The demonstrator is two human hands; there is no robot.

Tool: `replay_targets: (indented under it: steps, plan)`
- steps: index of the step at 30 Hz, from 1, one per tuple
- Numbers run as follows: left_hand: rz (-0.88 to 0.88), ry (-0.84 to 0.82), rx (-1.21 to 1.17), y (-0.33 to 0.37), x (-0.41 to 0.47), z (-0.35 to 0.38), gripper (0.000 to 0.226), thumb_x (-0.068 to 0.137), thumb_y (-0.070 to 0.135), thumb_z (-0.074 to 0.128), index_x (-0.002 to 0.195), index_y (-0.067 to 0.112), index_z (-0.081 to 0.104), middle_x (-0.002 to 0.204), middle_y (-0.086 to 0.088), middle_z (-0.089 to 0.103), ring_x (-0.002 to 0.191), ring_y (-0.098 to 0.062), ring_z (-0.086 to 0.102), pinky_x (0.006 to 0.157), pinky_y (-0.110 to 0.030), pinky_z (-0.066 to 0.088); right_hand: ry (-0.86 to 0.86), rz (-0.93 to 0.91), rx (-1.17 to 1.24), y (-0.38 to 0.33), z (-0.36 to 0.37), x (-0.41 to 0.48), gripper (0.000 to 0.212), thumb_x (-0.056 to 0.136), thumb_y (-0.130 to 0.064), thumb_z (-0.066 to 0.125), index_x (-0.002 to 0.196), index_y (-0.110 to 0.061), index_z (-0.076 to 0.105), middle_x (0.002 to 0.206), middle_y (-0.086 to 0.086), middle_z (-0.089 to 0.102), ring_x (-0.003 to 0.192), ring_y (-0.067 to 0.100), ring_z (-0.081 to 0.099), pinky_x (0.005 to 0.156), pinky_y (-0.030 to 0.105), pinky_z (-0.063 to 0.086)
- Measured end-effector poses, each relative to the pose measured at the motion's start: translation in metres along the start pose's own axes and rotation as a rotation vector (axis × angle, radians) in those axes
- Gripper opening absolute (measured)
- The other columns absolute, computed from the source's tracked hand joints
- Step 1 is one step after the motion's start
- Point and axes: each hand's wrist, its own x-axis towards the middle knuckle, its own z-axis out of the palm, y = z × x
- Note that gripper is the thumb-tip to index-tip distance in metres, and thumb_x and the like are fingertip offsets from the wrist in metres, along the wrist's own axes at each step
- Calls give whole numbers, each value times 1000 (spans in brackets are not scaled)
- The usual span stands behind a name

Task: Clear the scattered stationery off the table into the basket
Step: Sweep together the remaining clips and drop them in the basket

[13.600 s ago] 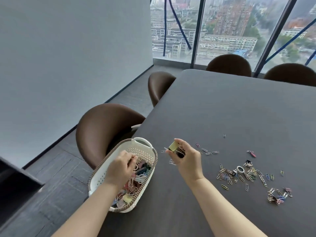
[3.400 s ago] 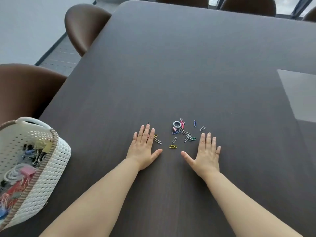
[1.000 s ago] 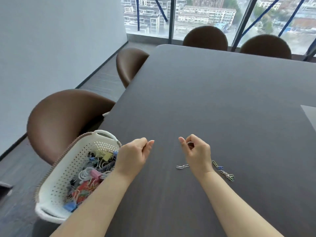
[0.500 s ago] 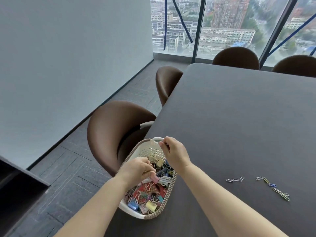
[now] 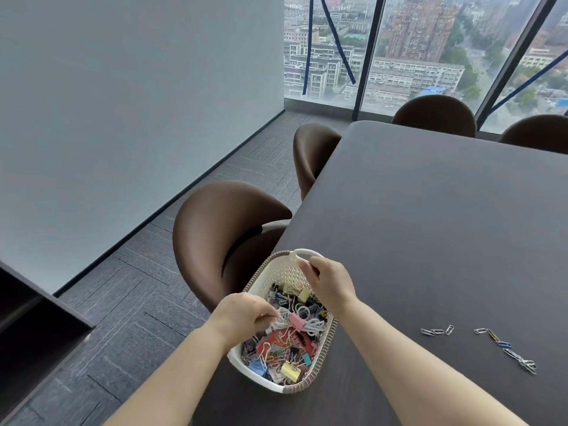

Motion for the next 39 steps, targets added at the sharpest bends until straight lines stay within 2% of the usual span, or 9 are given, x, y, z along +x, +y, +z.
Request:
replay_targets:
  steps: [5, 7, 11, 15, 21, 24, 30, 34, 39]
  plan:
    - [-23, 76, -30, -6, -13, 0, 8, 83, 27, 63, 86, 26, 70, 88, 13, 67, 76, -5, 61, 69, -28, 53, -123, 2, 20, 0, 8, 5, 30, 89, -34, 32, 61, -25, 38, 109, 1, 59, 92, 17, 52, 68, 28, 39]
    - [-43, 107, -44, -7, -16, -1, 7, 81, 31, 65, 81, 25, 68, 84, 12, 65, 72, -3, 59, 65, -27, 52, -206, 2, 4, 1, 8, 5, 19, 85, -30, 34, 71, -23, 43, 107, 2, 57, 101, 17, 46, 80, 29, 36]
    - [-48, 133, -30, -3, -16, 1, 16, 84, 37, 61, 84, 23, 67, 83, 12, 64, 71, 0, 53, 62, -21, 47, -205, -2, -119, 11, 6, -2, 9, 90, -18, 49, 90, -17, 58, 84, -4, 62, 76, 17, 54, 68, 29, 46]
    - [-31, 182, -30, 8, -8, 7, 24, 86, 40, 54, 88, 21, 68, 85, 11, 65, 76, -4, 59, 63, -19, 49, -136, -17, -182, 23, -5, -15, 13, 87, -29, 60, 88, -18, 68, 85, -4, 66, 77, 13, 52, 69, 26, 43]
    - [42, 251, -12, 48, 16, 19, 23, 85, 34, 54, 95, 19, 68, 88, 6, 67, 82, -10, 61, 67, -17, 45, -31, -55, -133, 62, -34, -34, 35, 91, -15, 50, 125, -24, 54, 133, -4, 52, 122, 21, 39, 104, 35, 32]
    - [103, 269, -17, 86, 37, 27, 13, 82, 25, 61, 91, 18, 68, 83, 6, 65, 78, -11, 60, 65, -17, 43, 58, 8, -120, 94, -61, -54, 31, 88, -15, 53, 119, -19, 56, 125, -3, 55, 117, 20, 43, 99, 27, 31]
    - [180, 133, -95, 166, 96, 79, 34, 82, 39, 42, 95, 19, 67, 91, 4, 64, 86, -15, 62, 71, -27, 52, 94, 238, -157, 185, -125, -111, 26, 90, -11, 48, 113, -19, 58, 118, -6, 57, 110, 17, 45, 87, 24, 36]
    - [87, -43, -13, 205, 126, 131, 32, 92, 32, 47, 121, 21, 54, 119, 5, 52, 112, -13, 48, 86, -30, 45, 110, 433, -215, 246, -159, -154, 27, 90, -10, 47, 113, -18, 58, 116, -6, 58, 110, 18, 47, 84, 29, 41]
    - [-64, -213, 24, 225, 146, 191, 41, 92, 34, 49, 130, 19, 44, 124, 2, 42, 111, -17, 43, 89, -31, 43, 162, 650, -189, 305, -184, -195, 18, 88, -10, 52, 102, -15, 62, 96, 0, 59, 90, 24, 59, 74, 30, 43]
